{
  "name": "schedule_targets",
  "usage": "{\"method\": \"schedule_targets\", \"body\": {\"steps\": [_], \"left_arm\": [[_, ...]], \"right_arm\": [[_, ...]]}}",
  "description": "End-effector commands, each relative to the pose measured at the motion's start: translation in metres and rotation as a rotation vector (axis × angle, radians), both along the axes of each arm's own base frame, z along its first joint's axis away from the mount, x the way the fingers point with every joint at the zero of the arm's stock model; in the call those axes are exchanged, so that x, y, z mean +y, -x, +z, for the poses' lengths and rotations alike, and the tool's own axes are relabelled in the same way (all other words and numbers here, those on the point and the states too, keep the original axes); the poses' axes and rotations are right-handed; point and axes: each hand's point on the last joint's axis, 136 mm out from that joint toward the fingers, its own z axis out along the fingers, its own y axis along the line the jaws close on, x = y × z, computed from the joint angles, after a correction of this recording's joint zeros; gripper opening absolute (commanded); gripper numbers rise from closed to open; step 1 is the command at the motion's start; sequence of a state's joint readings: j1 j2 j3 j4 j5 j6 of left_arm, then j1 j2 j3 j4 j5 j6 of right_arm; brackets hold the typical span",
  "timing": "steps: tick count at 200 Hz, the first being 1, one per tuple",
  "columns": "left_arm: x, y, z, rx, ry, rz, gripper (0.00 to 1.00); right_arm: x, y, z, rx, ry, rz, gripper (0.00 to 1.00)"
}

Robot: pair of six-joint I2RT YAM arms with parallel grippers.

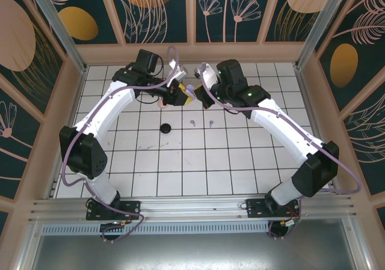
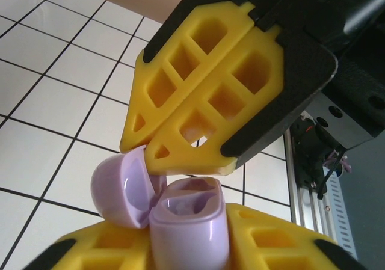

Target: Insert the wireless bluetooth earbuds into the charging case

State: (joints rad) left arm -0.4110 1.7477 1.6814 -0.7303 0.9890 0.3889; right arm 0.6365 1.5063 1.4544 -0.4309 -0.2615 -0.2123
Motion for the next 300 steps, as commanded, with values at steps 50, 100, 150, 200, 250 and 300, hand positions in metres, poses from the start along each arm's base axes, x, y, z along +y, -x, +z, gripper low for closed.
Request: {"method": "schedule_targets", "body": {"steps": [50, 100, 150, 200, 250, 300], "left_arm": [[-0.009, 0.000, 0.022, -0.065, 0.092, -0.047, 0.13], [0.001, -0.008, 0.040, -0.180, 0.208, 0.098, 0.01], [0.038, -0.012, 0.079, -0.410, 0.334, 0.359, 0.00], [0.076, 0.002, 0.107, -0.560, 0.504, 0.580, 0.00], [0.091, 0.009, 0.105, -0.574, 0.580, 0.659, 0.00], [0.095, 0.015, 0.103, -0.570, 0.604, 0.669, 0.00]], "right_arm": [[0.007, 0.013, 0.028, -0.042, -0.032, 0.048, 0.00], [-0.014, 0.008, 0.061, -0.063, -0.111, -0.040, 0.41], [-0.061, 0.016, 0.067, -0.008, -0.226, -0.212, 0.63], [-0.080, -0.012, -0.003, 0.126, -0.188, -0.466, 0.57], [-0.055, -0.042, -0.104, 0.330, -0.045, -0.535, 0.49], [-0.025, -0.055, -0.185, 0.518, 0.121, -0.498, 0.53]]}}
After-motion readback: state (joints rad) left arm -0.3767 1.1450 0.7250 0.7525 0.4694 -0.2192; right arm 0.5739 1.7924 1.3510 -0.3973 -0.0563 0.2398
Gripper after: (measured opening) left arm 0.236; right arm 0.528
